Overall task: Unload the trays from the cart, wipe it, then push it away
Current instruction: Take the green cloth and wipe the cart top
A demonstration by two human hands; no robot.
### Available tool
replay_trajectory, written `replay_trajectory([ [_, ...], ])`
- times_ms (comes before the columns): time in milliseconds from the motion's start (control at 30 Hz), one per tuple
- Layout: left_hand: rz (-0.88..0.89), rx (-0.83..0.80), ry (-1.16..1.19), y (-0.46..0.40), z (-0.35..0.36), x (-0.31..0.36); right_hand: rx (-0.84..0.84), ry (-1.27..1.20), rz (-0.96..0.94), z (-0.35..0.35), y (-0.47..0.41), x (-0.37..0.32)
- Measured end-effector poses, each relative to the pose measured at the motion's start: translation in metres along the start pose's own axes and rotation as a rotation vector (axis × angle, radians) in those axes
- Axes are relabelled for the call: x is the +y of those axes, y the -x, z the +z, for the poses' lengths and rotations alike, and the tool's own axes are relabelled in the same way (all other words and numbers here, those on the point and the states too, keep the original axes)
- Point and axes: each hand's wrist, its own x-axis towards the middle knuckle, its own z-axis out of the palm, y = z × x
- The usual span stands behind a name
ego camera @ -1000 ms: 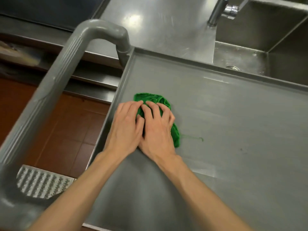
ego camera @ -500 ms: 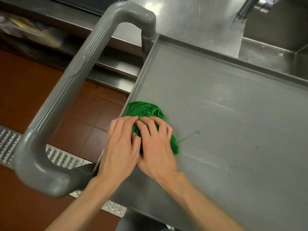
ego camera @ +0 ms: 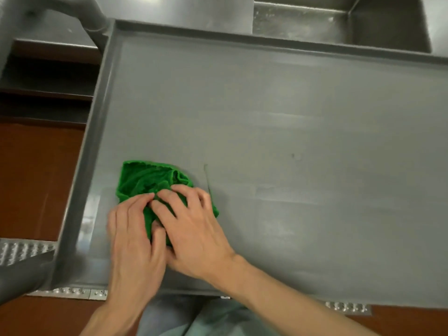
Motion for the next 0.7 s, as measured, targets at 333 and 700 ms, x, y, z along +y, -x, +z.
replay_trajectory([
  [333,0.151,-0.122,0.006,0.007,0.047,0.062,0.100,0.026,0.122,-0.032,0.058,0.055],
  [700,0.328,-0.254,-0.002,0.023,0.109,0.148,0.264,0.063,0.333,-0.072,0.135,0.114],
])
